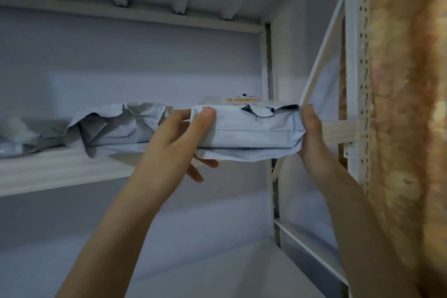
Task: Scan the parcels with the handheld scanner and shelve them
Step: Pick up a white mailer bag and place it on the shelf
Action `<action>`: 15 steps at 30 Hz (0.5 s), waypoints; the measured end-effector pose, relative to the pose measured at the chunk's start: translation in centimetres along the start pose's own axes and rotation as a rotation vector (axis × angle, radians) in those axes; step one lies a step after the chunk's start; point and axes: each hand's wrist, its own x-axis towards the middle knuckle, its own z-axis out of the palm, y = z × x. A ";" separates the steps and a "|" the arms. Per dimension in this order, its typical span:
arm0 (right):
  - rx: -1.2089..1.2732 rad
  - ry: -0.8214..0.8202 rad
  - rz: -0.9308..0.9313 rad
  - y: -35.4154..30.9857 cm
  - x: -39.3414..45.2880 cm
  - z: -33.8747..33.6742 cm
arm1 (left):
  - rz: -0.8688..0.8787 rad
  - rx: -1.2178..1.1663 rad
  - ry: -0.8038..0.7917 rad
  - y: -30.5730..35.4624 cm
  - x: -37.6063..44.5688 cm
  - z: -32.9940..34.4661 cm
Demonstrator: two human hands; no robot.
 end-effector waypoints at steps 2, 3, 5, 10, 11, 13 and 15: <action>-0.146 -0.068 0.039 0.7 0.7 -0.2 | -0.020 0.024 -0.008 -0.2 0.6 0.2; -0.214 -0.097 0.035 0.9 1.3 -0.2 | -0.032 0.039 -0.005 -0.4 1.0 0.4; -0.300 -0.125 0.016 1.4 2.2 -0.6 | -0.051 0.081 0.010 -0.9 1.7 0.7; -0.358 -0.056 -0.093 2.7 4.2 -0.5 | -0.070 0.221 0.081 -1.5 3.5 1.7; -0.373 -0.047 -0.116 3.0 4.5 -0.4 | -0.073 0.265 0.104 -1.5 3.8 1.9; -0.416 -0.007 -0.139 3.7 5.1 -0.3 | -0.086 0.374 0.142 -1.4 4.3 2.4; -0.430 0.029 -0.147 4.2 5.5 -0.1 | -0.100 0.463 0.178 -1.3 4.7 3.0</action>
